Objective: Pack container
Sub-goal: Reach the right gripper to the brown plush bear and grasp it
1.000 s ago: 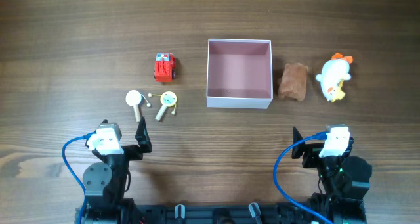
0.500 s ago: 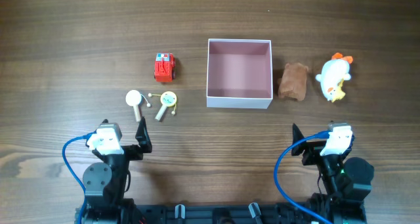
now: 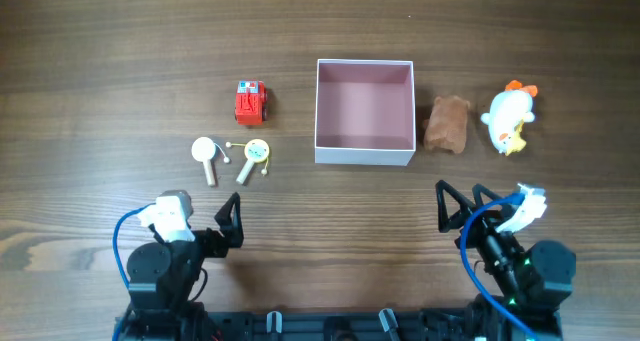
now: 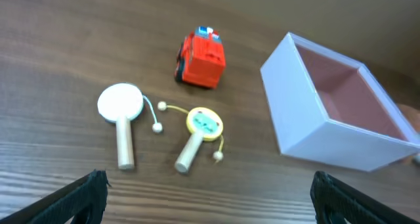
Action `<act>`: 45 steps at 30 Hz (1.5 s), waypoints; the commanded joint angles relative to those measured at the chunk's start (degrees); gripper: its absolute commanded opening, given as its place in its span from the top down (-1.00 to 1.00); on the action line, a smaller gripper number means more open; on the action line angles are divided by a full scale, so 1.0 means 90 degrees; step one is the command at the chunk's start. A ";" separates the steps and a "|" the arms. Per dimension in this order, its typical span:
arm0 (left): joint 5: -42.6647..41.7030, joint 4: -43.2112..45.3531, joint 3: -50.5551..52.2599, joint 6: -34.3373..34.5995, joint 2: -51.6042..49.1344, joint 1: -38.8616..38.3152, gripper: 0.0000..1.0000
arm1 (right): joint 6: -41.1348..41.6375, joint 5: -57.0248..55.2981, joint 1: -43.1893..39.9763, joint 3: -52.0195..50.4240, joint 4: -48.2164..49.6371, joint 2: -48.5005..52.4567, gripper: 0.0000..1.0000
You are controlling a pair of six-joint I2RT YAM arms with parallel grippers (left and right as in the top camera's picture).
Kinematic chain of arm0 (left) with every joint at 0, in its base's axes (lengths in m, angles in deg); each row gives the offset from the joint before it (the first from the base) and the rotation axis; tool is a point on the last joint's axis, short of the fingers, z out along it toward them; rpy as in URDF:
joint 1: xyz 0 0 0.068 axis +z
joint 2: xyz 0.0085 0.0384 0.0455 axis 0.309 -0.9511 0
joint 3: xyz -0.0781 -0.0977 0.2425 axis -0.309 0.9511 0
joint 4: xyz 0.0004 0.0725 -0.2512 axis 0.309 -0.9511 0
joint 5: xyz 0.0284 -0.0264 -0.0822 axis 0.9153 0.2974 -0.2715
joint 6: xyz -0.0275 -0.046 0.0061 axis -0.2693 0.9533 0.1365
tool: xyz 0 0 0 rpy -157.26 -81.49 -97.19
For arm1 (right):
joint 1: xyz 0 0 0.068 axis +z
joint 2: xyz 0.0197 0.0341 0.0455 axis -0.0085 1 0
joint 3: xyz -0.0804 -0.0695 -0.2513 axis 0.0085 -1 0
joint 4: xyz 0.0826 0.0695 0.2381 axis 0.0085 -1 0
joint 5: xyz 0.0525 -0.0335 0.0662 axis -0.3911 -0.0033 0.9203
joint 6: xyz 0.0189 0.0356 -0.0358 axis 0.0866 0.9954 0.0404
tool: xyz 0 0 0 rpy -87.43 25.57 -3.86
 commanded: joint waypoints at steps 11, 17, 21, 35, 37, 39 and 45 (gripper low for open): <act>0.0223 -0.1229 -0.4745 -0.0500 -0.5622 -0.0015 -0.99 | -0.2662 -0.1258 0.0015 0.7240 -0.4092 0.7060 -0.99; 0.0223 -0.2414 -0.6256 -0.0512 -0.8177 -0.0010 -1.00 | -0.2669 -0.1251 0.0015 0.7983 -0.4124 0.8886 -1.00; 0.0347 -0.2254 -0.6263 -0.0515 -0.8779 -0.0010 -1.00 | -0.2676 -0.1258 0.0029 0.7983 -0.3929 0.9704 -0.99; 0.0534 -0.2137 -0.6263 -0.0510 -0.8891 -0.0010 -1.00 | -0.2295 -0.2431 0.0687 0.7983 -0.3213 1.2332 -0.73; 0.0534 -0.2137 -0.6263 -0.0510 -0.8891 -0.0012 -1.00 | -0.2290 -0.2378 0.0692 0.7983 -0.3203 1.2573 -0.52; 0.0534 -0.2137 -0.6263 -0.0510 -0.8891 -0.0012 -1.00 | -0.2225 -0.2380 0.0697 0.7915 -0.3133 1.2699 -0.20; 0.0534 -0.2137 -0.6263 -0.0512 -0.8891 -0.0012 -0.99 | -0.2164 -0.2378 0.0699 0.8031 -0.3206 1.2400 0.72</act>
